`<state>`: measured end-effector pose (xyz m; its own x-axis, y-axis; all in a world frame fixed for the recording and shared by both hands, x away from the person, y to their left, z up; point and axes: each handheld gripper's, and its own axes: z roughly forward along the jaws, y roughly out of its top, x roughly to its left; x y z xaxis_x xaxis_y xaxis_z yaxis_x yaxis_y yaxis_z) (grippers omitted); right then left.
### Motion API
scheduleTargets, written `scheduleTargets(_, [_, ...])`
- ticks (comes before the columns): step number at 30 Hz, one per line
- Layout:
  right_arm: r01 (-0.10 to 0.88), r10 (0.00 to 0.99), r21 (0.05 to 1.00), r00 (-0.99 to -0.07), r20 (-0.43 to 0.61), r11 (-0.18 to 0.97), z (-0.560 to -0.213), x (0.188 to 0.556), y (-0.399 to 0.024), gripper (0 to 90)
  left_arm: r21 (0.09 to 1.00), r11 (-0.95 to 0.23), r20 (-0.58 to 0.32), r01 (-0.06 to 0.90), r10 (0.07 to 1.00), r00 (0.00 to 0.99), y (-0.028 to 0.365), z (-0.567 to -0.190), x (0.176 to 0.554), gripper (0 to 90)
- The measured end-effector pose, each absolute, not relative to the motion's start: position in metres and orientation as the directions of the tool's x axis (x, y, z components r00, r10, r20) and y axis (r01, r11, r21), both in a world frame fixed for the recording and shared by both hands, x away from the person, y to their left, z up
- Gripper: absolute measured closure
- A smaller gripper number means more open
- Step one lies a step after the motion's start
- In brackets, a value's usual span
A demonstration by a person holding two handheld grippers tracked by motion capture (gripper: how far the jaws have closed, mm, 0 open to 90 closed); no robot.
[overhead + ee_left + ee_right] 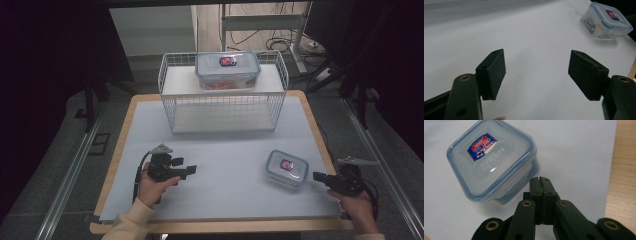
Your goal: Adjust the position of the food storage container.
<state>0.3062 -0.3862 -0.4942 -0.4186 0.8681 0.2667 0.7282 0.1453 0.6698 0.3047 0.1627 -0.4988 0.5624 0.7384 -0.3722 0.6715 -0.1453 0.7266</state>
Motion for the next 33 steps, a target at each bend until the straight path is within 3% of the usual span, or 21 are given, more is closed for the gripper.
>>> scheduleTargets(33, [0.734,0.863,0.642,-0.454,0.221,0.222,-0.495,0.334,-0.341,89.4,0.723,-0.133,-0.379,0.678,0.744,0.550,0.166,-0.501,0.305,29.8])
